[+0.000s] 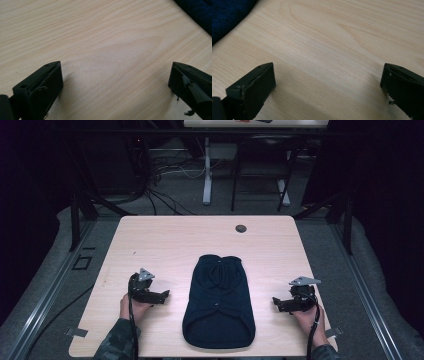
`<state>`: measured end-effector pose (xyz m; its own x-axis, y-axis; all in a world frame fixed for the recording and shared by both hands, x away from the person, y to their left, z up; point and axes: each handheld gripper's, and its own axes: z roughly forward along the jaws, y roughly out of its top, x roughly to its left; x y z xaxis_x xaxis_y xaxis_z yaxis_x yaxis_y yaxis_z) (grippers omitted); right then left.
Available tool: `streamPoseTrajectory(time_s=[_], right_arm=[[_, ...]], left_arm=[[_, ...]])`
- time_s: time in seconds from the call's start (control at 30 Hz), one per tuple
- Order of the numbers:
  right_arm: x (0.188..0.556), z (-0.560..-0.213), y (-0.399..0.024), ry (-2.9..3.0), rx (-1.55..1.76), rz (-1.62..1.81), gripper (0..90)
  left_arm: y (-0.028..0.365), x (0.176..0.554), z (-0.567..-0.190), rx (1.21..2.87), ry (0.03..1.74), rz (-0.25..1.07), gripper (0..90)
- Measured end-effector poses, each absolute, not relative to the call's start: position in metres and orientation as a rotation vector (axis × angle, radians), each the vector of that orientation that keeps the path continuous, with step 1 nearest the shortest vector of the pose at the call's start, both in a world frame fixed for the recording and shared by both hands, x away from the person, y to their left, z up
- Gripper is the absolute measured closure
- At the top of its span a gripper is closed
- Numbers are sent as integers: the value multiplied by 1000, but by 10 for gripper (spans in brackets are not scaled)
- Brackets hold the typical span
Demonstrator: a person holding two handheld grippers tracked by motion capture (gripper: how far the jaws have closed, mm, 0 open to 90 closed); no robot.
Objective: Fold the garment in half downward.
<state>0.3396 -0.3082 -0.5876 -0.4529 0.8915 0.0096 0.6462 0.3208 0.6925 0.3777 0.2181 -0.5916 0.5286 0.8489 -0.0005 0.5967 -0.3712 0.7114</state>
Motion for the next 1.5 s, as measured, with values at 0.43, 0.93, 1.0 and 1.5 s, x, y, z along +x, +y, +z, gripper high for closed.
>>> streamPoseTrajectory(time_s=[0.43,0.93,1.0,1.5], right_arm=[[340,-587,-308,2218,1371,900,0],[341,-586,-307,2232,1370,890,8],[342,-585,-306,2235,1379,884,10],[339,-573,-300,2259,1370,924,16]], left_arm=[[218,378,-592,2103,1167,487,0],[217,378,-588,2125,1154,467,19],[216,378,-588,2130,1150,471,23],[208,374,-580,2149,1099,499,30]])
